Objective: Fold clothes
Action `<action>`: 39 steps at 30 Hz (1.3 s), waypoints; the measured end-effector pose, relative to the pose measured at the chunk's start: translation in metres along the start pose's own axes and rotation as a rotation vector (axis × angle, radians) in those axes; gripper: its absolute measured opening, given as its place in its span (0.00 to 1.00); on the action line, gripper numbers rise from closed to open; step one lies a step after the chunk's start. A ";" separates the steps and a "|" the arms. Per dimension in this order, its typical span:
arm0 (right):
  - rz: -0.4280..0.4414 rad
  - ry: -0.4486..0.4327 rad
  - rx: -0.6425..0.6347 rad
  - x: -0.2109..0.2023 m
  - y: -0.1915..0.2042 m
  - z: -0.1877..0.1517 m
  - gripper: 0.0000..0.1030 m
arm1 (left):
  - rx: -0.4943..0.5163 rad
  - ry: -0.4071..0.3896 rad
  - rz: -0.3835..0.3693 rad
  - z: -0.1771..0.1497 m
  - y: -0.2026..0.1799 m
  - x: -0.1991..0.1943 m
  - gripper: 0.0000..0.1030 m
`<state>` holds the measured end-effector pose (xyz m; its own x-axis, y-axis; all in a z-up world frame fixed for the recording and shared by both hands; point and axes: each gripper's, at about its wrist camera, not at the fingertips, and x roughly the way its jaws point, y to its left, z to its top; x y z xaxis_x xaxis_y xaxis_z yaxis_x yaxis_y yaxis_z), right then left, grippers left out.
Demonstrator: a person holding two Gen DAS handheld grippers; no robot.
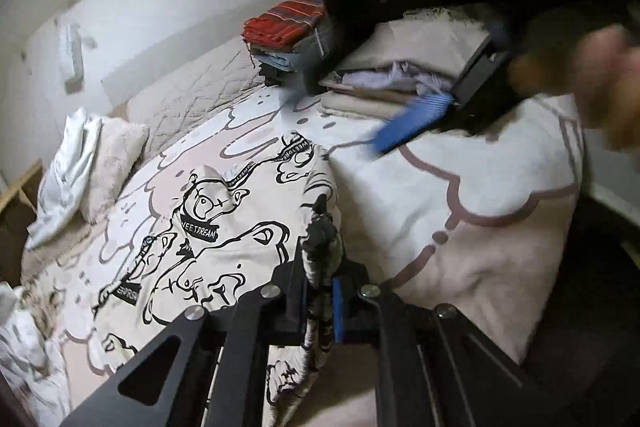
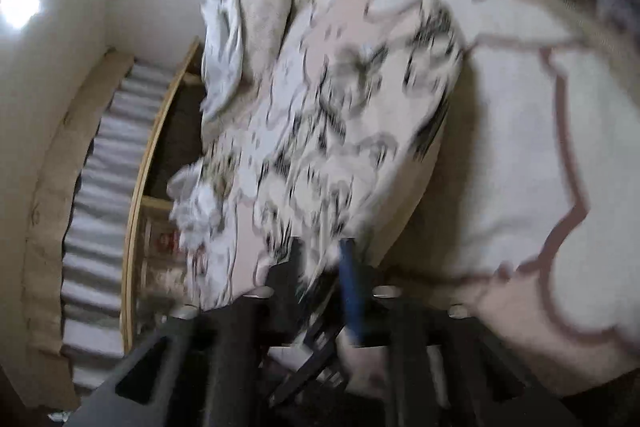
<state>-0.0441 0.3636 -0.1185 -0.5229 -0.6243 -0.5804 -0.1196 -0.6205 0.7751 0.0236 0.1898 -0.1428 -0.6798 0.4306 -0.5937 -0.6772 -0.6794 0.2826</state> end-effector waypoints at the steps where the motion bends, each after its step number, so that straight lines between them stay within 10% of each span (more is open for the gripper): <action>1: -0.032 -0.039 0.000 -0.003 -0.004 0.012 0.84 | -0.004 -0.004 -0.001 0.001 0.001 -0.002 0.09; 12: -0.493 0.040 -0.108 0.114 -0.047 0.184 0.63 | -0.143 -0.011 -0.049 0.006 0.020 -0.017 0.09; 16: -0.414 0.126 0.093 0.151 -0.083 0.198 0.51 | -0.151 -0.003 -0.052 0.005 0.020 -0.016 0.09; 18: -0.396 0.123 0.039 0.160 -0.076 0.203 0.07 | -0.170 0.004 -0.065 0.005 0.022 -0.016 0.09; 27: -0.127 -0.179 -0.067 0.044 -0.003 0.204 0.06 | -0.200 -0.044 -0.086 0.001 0.028 -0.035 0.09; 39: -0.294 -0.125 -0.172 0.083 0.044 0.195 0.06 | -0.388 -0.093 -0.096 -0.021 0.069 -0.065 0.09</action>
<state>-0.2573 0.3769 -0.0837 -0.5874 -0.3512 -0.7291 -0.1423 -0.8421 0.5202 0.0272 0.1023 -0.1004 -0.6536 0.5425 -0.5277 -0.5943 -0.7997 -0.0861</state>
